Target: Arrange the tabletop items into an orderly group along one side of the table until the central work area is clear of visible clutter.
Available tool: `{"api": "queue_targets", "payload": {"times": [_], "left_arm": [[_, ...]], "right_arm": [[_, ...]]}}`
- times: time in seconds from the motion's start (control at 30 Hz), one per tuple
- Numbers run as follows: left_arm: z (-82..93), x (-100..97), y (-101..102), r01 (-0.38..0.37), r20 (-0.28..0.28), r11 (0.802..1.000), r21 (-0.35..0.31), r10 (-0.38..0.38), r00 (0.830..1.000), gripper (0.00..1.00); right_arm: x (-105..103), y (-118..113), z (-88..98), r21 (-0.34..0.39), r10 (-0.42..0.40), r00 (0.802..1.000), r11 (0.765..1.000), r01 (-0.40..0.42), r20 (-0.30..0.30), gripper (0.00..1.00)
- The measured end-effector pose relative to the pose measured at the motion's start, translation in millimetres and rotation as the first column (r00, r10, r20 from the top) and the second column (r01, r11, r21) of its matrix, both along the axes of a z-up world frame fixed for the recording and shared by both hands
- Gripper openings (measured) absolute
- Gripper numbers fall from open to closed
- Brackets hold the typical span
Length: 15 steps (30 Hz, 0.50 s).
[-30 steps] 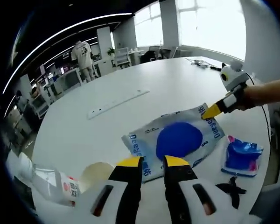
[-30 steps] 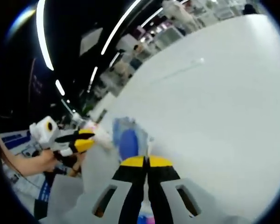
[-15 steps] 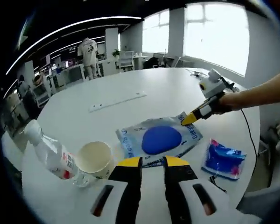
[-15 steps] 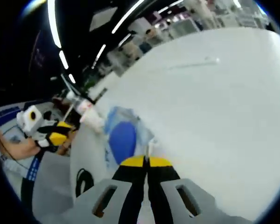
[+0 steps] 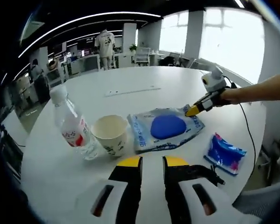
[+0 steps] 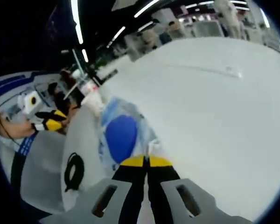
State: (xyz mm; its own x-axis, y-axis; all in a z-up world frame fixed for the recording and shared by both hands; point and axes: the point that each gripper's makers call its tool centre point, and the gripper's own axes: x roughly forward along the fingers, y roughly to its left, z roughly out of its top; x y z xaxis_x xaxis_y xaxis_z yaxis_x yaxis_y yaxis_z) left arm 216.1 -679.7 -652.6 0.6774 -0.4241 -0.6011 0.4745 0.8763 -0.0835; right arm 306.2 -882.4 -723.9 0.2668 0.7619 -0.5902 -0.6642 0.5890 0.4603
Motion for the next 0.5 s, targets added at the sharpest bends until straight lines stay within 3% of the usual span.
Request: {"api": "queue_targets", "payload": {"times": [0.27,0.33,0.5], "left_arm": [[-12.6,8.9,17,-0.049,-0.001,0.998,0.047,0.049,0.999,0.18],[-18.9,17.6,28,-0.069,-0.002,0.995,0.067,0.069,0.998,0.19],[-29.7,37.6,43,-0.108,-0.025,0.993,0.046,0.109,0.994,0.22]], "right_arm": [[-4,0,-0.9,-0.007,0.018,0.999,1.000,-0.018,0.029,0.00],[-4,0,-1.1,-0.010,0.026,0.999,1.000,-0.026,0.032,0.00],[-6,-1,-2.2,-0.007,0.028,0.999,1.000,-0.028,0.034,0.00]]}}
